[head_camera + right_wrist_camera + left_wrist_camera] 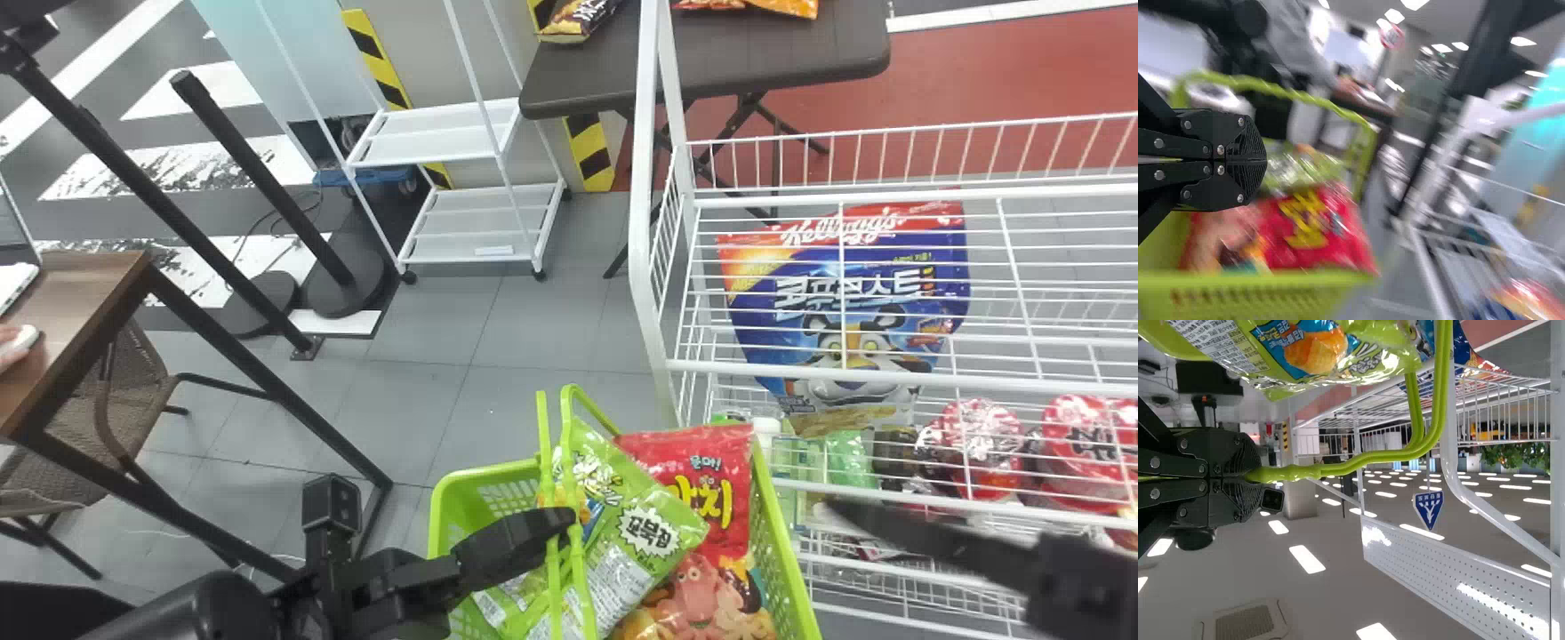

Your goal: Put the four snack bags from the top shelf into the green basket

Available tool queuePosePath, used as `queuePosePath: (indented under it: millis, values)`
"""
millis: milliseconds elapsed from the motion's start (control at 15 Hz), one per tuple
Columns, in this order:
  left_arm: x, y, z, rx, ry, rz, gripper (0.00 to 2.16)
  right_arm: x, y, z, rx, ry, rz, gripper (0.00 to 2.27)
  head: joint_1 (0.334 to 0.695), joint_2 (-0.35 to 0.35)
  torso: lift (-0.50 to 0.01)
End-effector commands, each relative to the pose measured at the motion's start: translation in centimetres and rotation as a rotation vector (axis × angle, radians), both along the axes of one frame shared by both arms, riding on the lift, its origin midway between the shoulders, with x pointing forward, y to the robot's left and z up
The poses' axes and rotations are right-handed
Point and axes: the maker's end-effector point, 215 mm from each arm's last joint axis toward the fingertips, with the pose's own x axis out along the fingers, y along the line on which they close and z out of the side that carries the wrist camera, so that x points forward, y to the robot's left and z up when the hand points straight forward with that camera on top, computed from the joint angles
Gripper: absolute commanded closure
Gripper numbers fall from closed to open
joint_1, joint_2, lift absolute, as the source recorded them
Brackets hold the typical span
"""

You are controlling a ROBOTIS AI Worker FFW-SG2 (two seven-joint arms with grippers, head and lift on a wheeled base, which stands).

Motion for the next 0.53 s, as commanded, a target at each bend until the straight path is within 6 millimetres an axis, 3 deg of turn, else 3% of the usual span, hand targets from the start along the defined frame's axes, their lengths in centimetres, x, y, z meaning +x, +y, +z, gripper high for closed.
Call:
queuePosePath:
  millis: [0, 67, 200, 333, 467]
  values:
    - [-0.1, 0.0, 0.2, -0.012, -0.001, 0.002, 2.14, 5.2, -5.4, -0.2, -0.153, -0.23, -0.214, 1.81, 0.695, 0.35, 0.0]
    - [-0.1, 0.0, 0.2, -0.014, -0.001, 0.002, 2.14, 7.2, -7.5, 0.7, -0.199, -0.355, -0.3, 1.46, 0.695, 0.35, 0.0]
    - [-0.1, -0.1, 0.2, -0.016, 0.0, 0.003, 2.14, 9.2, -10.6, 1.6, -0.264, -0.503, -0.411, 0.99, 0.695, 0.249, 0.0]
    - [-0.1, 0.0, 0.1, -0.015, 0.002, 0.005, 2.14, 10.0, -12.5, 1.7, -0.325, -0.579, -0.488, 0.12, 0.695, 0.191, 0.0]
    - [-0.1, -0.1, 0.1, -0.016, 0.003, 0.004, 2.14, 10.6, -14.5, 1.3, -0.406, -0.625, -0.57, 0.03, 0.695, 0.136, 0.0]
